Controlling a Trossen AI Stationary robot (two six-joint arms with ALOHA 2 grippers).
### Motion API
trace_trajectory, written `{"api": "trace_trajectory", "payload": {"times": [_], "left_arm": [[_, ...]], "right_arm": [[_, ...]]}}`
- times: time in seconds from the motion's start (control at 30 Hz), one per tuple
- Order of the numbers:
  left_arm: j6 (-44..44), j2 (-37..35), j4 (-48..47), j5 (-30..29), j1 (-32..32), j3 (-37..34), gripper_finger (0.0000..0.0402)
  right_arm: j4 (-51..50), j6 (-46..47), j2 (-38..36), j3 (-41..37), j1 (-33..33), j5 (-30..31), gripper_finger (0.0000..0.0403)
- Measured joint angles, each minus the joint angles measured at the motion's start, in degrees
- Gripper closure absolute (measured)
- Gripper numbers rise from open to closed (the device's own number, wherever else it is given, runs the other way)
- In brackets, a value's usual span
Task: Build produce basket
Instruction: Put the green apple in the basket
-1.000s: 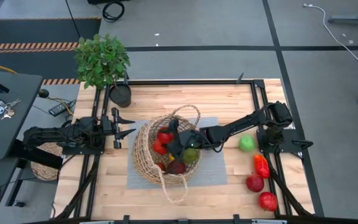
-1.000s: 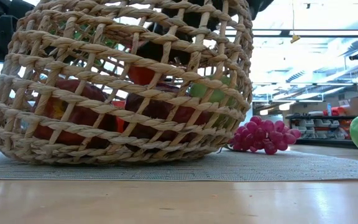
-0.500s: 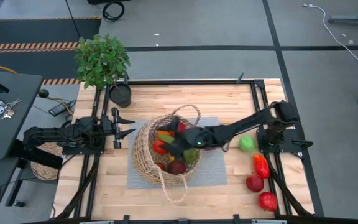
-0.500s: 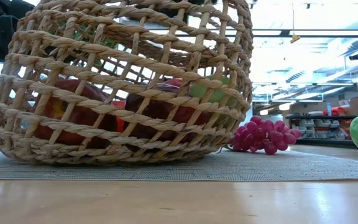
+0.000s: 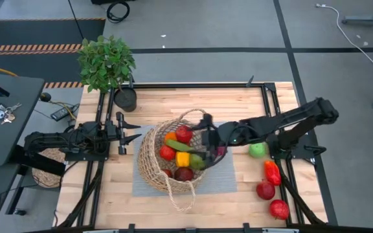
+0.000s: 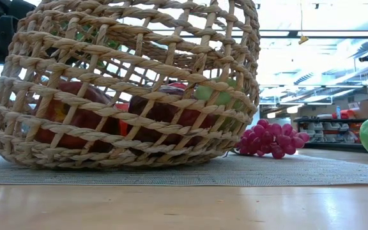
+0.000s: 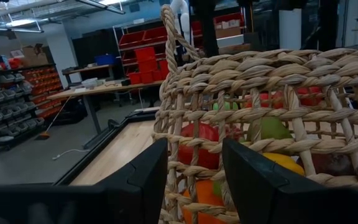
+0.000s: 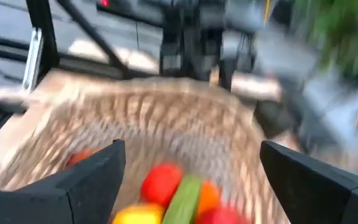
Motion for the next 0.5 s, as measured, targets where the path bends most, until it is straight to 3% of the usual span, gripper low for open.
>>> {"api": "trace_trajectory", "payload": {"times": [0.5], "left_arm": [[0.0, 0.0, 0.0, 0.0, 0.0, 0.0, 0.0241]], "right_arm": [[-45.4, 40.9, -4.3, 0.0, 8.7, -0.3, 0.0028]]}}
